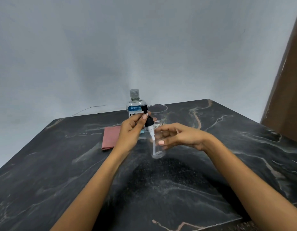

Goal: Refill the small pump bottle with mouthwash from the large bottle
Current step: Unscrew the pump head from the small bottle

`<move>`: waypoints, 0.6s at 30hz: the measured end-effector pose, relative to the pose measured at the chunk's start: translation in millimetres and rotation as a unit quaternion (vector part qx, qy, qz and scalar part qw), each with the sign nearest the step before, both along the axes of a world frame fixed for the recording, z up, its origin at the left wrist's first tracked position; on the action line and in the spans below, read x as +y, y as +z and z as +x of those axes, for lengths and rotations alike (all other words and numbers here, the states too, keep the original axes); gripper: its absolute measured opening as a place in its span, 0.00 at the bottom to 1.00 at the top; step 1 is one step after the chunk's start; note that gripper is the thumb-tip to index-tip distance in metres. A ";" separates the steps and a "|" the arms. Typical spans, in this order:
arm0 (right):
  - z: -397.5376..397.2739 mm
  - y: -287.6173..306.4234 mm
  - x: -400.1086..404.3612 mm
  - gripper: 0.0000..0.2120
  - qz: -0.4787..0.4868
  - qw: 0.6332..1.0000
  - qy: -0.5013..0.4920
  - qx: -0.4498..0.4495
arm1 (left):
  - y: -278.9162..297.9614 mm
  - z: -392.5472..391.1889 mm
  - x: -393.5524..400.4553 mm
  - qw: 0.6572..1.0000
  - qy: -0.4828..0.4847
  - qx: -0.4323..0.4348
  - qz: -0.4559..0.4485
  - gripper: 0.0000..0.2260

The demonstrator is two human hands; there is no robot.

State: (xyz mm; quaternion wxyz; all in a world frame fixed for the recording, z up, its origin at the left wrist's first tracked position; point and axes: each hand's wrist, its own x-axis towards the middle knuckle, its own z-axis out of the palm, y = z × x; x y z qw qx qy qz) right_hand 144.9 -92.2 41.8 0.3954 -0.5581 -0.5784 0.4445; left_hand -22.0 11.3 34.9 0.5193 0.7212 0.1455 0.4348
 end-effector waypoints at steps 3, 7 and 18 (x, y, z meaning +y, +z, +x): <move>-7.5 -2.2 1.0 0.20 -0.002 0.999 0.038 0.023 | 0.1 -1.9 1.5 1.000 -0.011 -0.007 -0.028 0.10; -17.5 -6.5 4.4 0.20 0.005 0.996 0.040 0.075 | 0.8 0.5 -2.5 0.999 -0.013 -0.012 -0.050 0.08; -15.7 -6.3 3.9 0.19 0.018 0.991 0.070 0.112 | 2.8 -4.4 -3.6 0.988 -0.111 -0.011 -0.106 0.13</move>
